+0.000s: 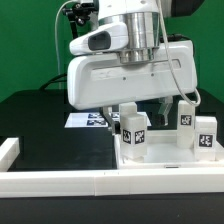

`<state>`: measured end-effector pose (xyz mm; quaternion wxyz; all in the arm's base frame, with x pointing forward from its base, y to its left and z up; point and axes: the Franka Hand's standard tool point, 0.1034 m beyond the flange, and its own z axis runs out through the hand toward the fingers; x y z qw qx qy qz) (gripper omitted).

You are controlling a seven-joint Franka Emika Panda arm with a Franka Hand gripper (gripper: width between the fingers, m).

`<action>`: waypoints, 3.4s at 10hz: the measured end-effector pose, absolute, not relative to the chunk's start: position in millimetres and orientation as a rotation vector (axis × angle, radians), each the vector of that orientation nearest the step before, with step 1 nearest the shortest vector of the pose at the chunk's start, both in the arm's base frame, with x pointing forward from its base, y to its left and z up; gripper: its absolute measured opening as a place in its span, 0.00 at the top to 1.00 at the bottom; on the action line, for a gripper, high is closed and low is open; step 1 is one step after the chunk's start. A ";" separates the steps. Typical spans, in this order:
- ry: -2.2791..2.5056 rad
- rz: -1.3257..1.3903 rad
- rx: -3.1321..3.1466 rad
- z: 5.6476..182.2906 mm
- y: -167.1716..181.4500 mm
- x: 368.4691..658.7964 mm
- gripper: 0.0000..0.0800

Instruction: Assemble square table

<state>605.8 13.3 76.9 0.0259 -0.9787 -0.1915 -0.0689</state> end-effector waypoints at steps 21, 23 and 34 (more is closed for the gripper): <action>1.116 -0.197 -2.763 73.0 7.5 607.5 0.63; 1.422 -0.157 -2.600 73.3 10.3 607.4 0.63; 0.530 -0.215 -2.960 75.0 16.8 608.8 0.19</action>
Offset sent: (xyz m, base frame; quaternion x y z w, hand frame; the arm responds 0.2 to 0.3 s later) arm 0.0000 0.0000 0.0000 0.0000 0.0000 0.0000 1.0000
